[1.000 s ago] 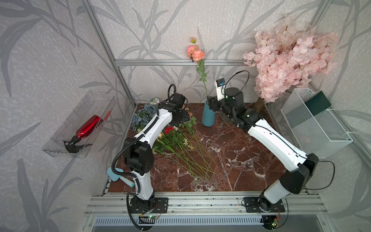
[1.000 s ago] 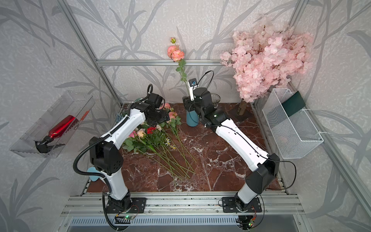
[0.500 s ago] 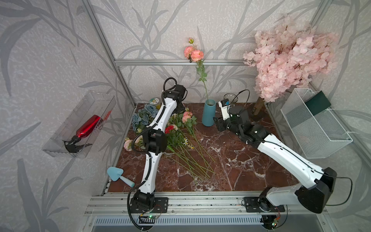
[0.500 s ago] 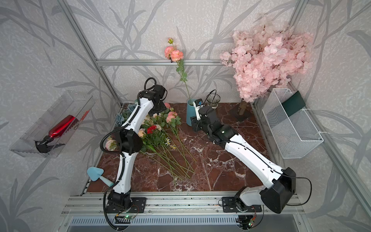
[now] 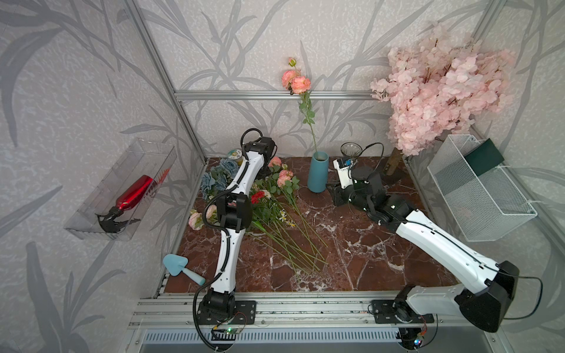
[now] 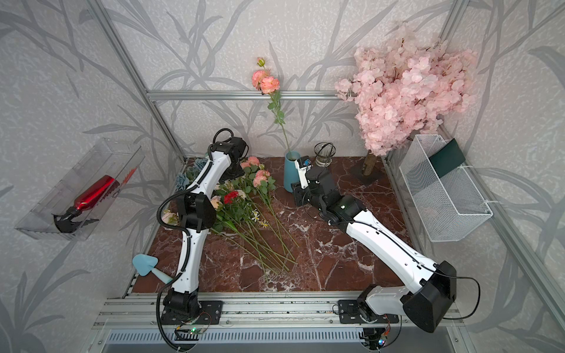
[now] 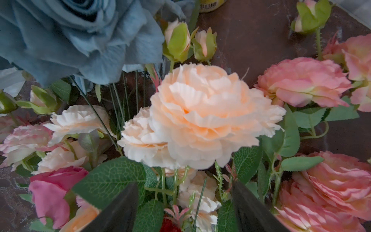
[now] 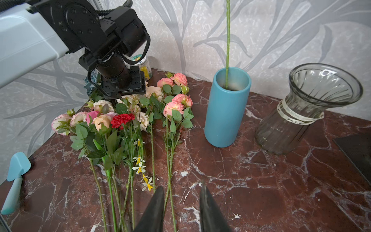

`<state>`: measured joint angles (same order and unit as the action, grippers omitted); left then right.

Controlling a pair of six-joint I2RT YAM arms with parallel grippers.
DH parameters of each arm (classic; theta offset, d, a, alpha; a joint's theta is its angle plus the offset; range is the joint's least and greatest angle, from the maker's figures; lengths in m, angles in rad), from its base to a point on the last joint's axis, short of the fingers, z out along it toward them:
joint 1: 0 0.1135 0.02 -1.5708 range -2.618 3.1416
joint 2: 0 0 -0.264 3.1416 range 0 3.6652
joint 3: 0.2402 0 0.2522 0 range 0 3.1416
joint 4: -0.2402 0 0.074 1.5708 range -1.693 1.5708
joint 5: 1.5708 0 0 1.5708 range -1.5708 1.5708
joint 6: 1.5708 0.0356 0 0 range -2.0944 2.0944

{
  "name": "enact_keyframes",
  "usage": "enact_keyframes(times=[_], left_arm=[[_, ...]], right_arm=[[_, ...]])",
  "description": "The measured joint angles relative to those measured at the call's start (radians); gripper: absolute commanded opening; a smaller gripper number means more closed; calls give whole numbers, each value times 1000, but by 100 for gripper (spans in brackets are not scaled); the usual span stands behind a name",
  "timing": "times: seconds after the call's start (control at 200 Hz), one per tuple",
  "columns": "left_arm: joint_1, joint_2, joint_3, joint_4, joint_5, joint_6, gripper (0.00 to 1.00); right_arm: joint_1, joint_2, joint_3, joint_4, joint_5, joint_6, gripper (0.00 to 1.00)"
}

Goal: Place the pink flowers into the vase
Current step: Pick up the flower at the center of the board.

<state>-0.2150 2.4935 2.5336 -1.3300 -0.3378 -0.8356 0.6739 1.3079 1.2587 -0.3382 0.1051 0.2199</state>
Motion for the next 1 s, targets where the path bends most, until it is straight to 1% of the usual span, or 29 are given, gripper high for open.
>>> enact_keyframes(times=[0.205,0.305,0.395,0.47,0.615,0.865,1.0], left_arm=[[0,39,9,24,-17,21,64],[1,39,7,51,-17,35,59],[0,33,-5,102,9,53,52],[-4,33,-8,137,27,65,52],[-17,34,0,151,24,69,53],[-23,39,31,93,-55,65,52],[-9,40,21,84,-69,66,48]], right_arm=[[-1,0,-5,20,-14,2,27],[-2,0,-11,24,-23,5,27],[-2,0,-20,27,-29,8,27],[-3,0,-22,27,-29,11,27],[-7,-2,-23,27,-30,15,27],[-15,-2,-28,29,-35,18,27],[-19,-2,-34,31,-39,20,27]])
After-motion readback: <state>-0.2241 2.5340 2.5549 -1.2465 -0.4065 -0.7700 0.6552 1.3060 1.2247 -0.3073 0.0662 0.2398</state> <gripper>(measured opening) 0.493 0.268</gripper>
